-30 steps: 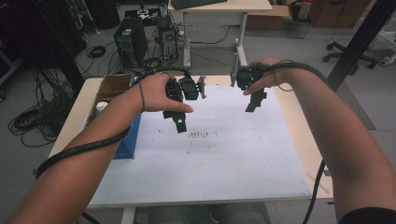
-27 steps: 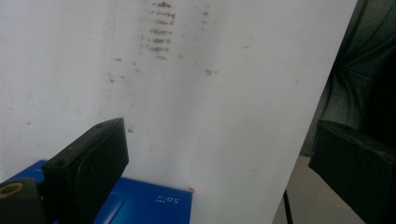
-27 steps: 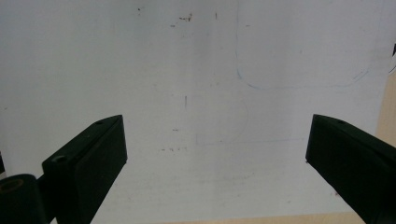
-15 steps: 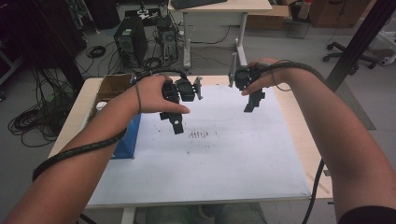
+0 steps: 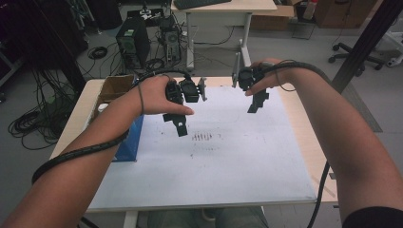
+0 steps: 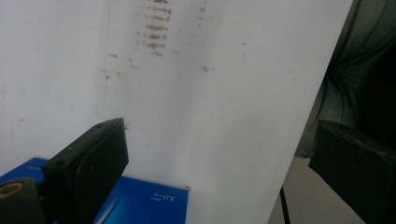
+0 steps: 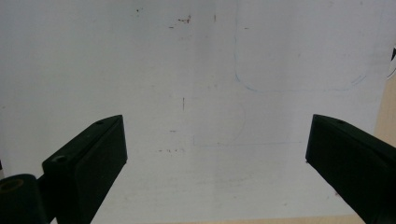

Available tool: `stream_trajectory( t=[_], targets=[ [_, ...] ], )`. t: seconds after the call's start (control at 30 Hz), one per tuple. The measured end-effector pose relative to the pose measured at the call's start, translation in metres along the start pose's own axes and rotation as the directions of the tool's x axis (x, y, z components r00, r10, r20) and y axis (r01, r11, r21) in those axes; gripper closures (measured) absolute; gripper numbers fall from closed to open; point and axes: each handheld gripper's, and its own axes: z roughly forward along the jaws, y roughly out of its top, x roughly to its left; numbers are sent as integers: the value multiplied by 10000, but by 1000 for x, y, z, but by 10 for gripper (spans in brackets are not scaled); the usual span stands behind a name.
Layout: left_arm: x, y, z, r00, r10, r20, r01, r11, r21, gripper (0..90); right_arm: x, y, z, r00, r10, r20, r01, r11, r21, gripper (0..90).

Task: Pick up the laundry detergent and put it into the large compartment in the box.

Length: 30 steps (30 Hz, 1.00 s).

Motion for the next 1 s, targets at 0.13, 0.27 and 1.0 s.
stream_trajectory(
  t=[0.13,0.27,1.0],
  targets=[
    [0,0,0,10000,-25,-12,25,10000,-1,47,1,0,-1,10000,22,10,-22,10000,-15,52],
    [-1,1,-2,10000,-5,-33,5,10000,-47,47,1,0,-1,10000,-1,48,2,10000,-59,52],
    [0,5,1,10000,20,57,-20,10000,-13,47,1,-3,2,10000,87,11,-86,9999,-64,52]
  ],
)
